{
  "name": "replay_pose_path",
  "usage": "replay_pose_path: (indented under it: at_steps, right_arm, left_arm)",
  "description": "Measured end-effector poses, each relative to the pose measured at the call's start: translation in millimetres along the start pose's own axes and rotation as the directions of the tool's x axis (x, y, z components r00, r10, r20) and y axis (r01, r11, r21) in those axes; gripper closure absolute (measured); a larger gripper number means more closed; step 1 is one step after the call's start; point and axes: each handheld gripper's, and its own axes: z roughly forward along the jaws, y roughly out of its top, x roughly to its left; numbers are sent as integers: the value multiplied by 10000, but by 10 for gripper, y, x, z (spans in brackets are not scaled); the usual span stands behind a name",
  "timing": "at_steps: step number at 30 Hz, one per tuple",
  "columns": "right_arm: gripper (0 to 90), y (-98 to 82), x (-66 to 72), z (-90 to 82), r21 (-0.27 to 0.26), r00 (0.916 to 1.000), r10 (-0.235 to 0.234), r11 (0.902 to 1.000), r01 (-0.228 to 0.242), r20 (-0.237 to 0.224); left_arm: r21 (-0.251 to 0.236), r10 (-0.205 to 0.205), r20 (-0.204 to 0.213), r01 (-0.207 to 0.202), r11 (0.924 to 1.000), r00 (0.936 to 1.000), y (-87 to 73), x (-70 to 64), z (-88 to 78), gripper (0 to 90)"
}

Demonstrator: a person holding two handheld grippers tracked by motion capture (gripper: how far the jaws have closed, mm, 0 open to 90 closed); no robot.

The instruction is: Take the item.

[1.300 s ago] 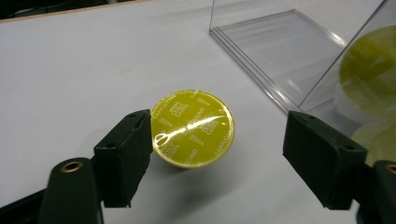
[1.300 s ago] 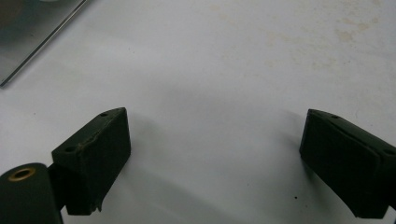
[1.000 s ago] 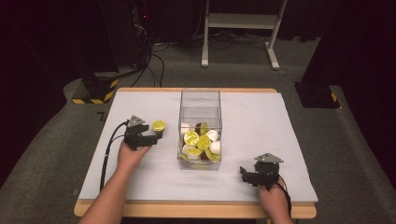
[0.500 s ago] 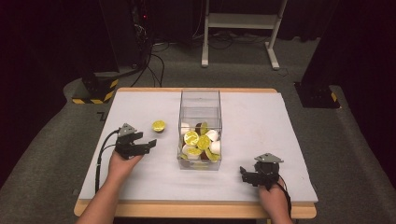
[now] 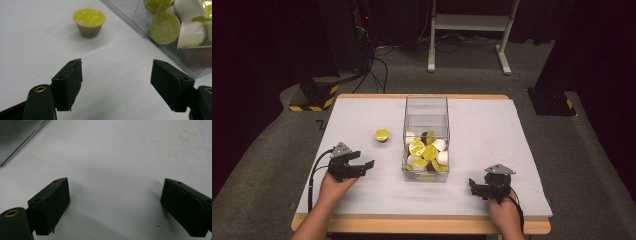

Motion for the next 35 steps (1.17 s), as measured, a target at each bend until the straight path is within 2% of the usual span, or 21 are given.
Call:
replay_pose_path:
  at_steps: [1,6,10,12,14,15,17,35]
  right_arm:
    - [86,0,-1,0,-5,10000,-9,10000,9,5]
    - [86,0,0,0,0,10000,-2,10000,2,1]
    - [86,0,0,0,-4,10000,-7,10000,7,5]
    - [85,0,-1,0,-6,10000,-4,10000,4,2]
    - [86,0,0,0,-2,10000,3,10000,-3,-1]
    - [86,0,0,0,-1,10000,1,10000,-1,0]
    - [86,-1,0,0,-2,10000,1,10000,-1,-2]
    - [85,-1,1,0,-4,10000,-8,10000,8,9]
  left_arm:
    - [103,107,18,-107,9999,9999,-24,17,-15,256]
    - [291,37,82,-39,9996,10000,-164,51,-83,243]
    - [685,638,-239,-620,9957,9977,-299,86,-122,222]
    - [1150,957,-394,-907,9892,9946,-359,103,-144,202]
    - [1157,1195,-710,-1108,9871,9903,-401,94,-161,173]
    - [1011,1170,-902,-1078,9890,9890,-427,81,-162,164]
    - [870,1080,-984,-996,9912,9893,-442,74,-168,156]
    - [933,1044,-948,-956,9910,9900,-441,82,-170,154]
